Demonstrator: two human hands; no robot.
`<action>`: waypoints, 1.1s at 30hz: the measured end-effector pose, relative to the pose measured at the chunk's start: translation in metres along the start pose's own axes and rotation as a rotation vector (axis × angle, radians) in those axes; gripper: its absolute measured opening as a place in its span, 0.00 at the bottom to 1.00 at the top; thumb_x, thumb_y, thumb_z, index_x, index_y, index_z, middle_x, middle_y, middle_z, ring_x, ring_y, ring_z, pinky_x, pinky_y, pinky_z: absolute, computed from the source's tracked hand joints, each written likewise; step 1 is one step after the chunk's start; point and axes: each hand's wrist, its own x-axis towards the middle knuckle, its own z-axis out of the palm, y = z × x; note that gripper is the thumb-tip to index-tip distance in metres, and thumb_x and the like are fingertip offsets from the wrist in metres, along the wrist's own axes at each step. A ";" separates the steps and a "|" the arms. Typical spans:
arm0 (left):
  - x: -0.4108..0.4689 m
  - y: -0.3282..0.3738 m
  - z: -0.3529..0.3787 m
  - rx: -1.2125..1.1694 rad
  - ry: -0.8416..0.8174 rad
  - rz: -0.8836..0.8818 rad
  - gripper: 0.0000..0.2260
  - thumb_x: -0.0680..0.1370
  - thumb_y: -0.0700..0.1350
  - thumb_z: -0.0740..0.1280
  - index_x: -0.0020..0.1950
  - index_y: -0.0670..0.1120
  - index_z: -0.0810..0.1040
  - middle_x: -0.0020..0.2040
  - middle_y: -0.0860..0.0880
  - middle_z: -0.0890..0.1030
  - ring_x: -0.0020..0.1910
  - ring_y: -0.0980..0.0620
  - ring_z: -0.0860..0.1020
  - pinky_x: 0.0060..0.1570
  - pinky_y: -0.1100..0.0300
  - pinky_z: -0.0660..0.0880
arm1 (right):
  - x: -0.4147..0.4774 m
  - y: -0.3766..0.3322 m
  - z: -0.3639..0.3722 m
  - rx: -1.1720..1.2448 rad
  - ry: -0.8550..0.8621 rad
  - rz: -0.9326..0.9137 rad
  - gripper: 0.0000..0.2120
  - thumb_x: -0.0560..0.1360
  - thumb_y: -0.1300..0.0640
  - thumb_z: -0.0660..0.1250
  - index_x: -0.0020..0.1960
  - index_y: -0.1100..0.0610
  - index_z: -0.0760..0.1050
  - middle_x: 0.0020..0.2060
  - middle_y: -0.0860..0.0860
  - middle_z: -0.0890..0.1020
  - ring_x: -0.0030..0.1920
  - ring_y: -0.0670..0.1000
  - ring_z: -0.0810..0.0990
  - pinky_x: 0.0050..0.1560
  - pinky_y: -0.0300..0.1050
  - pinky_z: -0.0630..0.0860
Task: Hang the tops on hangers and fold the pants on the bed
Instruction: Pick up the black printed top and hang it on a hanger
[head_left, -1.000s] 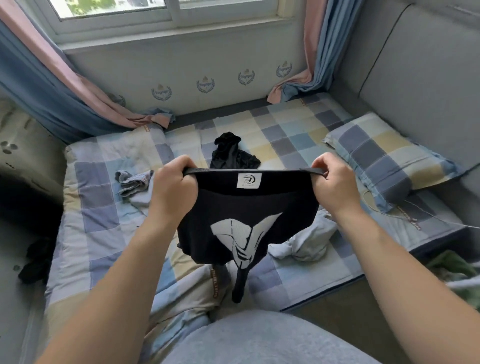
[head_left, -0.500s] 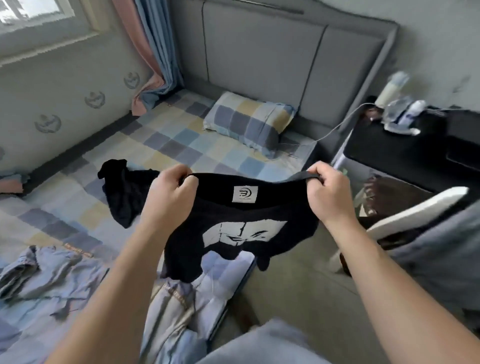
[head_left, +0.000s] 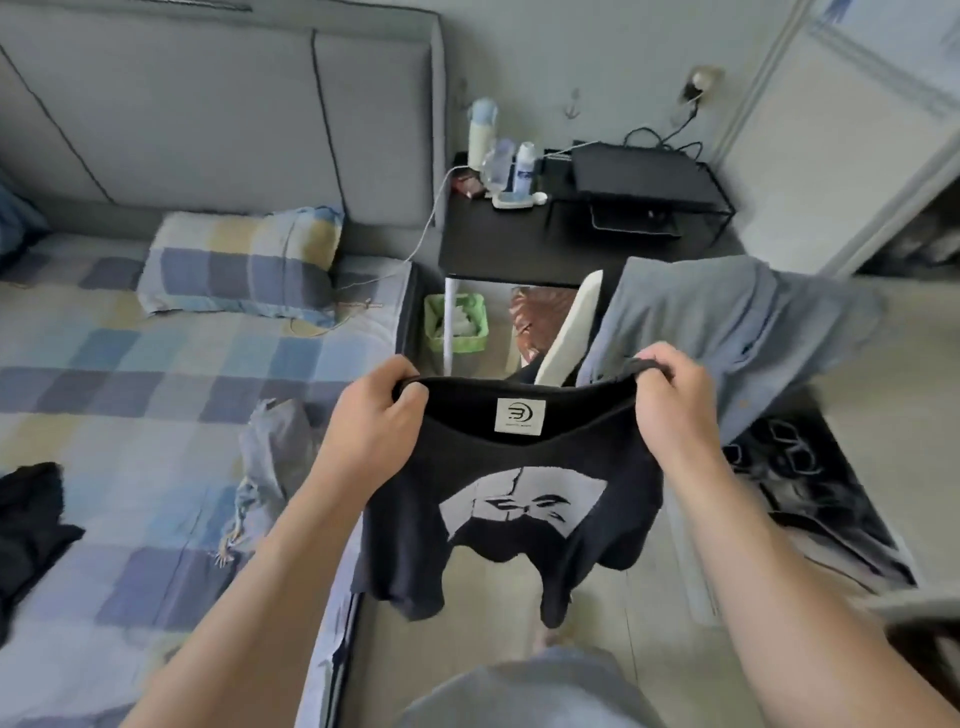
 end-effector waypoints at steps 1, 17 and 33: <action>0.013 0.012 0.019 0.003 -0.037 0.024 0.07 0.75 0.43 0.58 0.38 0.47 0.70 0.28 0.54 0.70 0.29 0.56 0.68 0.31 0.56 0.65 | 0.010 0.009 -0.015 0.014 0.034 0.033 0.11 0.66 0.58 0.53 0.38 0.50 0.73 0.27 0.41 0.74 0.31 0.42 0.70 0.33 0.36 0.66; 0.152 0.286 0.388 -0.116 -0.771 0.436 0.12 0.81 0.44 0.59 0.38 0.45 0.66 0.27 0.58 0.66 0.28 0.59 0.65 0.29 0.64 0.63 | 0.172 0.145 -0.324 -0.038 0.620 0.251 0.09 0.66 0.59 0.53 0.36 0.55 0.72 0.27 0.44 0.72 0.28 0.41 0.69 0.30 0.35 0.65; 0.258 0.608 0.560 -0.404 -1.042 0.638 0.12 0.81 0.45 0.60 0.47 0.38 0.77 0.40 0.44 0.75 0.40 0.48 0.74 0.43 0.55 0.69 | 0.323 0.101 -0.538 -0.358 1.133 0.122 0.09 0.73 0.61 0.55 0.38 0.55 0.71 0.33 0.48 0.75 0.35 0.43 0.72 0.33 0.31 0.67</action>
